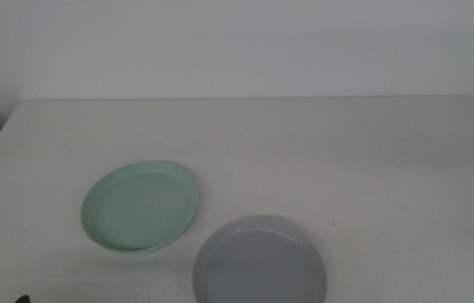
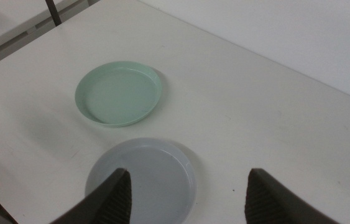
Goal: Stack the three bowls on top of each other.
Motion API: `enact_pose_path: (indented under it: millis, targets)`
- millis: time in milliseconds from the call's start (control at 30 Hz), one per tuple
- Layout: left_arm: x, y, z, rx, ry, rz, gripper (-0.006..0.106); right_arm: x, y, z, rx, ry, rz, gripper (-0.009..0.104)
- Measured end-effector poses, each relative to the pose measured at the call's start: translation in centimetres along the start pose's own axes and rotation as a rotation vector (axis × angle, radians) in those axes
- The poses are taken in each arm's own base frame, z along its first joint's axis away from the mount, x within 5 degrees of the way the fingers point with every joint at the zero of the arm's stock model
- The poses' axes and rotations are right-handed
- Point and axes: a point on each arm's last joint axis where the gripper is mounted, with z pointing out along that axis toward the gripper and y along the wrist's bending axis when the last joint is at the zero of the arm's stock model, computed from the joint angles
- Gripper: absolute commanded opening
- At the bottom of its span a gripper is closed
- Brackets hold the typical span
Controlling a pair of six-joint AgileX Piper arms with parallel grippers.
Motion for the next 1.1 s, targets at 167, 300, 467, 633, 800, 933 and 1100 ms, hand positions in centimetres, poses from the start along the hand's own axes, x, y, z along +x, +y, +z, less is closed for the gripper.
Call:
enact_pose_path:
  millis: [167,300,467,633,800,933,1100]
  targets:
    - [-0.2,0.1,0.0,-0.014,-0.020,0.034,0.086,0.0,0.0,0.0,0.000,0.000,0.000,0.048]
    - [0.0,0.1,0.0,-0.015,-0.002,0.036,0.086,0.0,0.0,0.0,0.000,0.000,0.000,0.048]
    - [-0.5,0.3,-0.2,-0.060,-0.005,-0.030,0.086,0.0,0.0,0.0,0.000,0.000,0.000,0.048]
    - [-4.5,0.7,-0.8,-0.123,-0.009,-0.114,0.086,0.0,0.0,0.0,0.000,0.000,0.000,0.048]
    - [-9.5,1.1,-0.5,-0.138,0.124,-0.164,0.086,0.0,0.0,0.0,0.000,0.000,0.000,0.048]
    - [-13.8,1.3,0.4,-0.120,0.264,-0.179,0.086,0.0,0.0,0.0,0.000,0.000,0.000,0.048]
    - [-17.8,1.7,2.2,-0.099,0.441,-0.191,0.086,0.0,0.0,0.0,0.000,0.000,0.000,0.048]
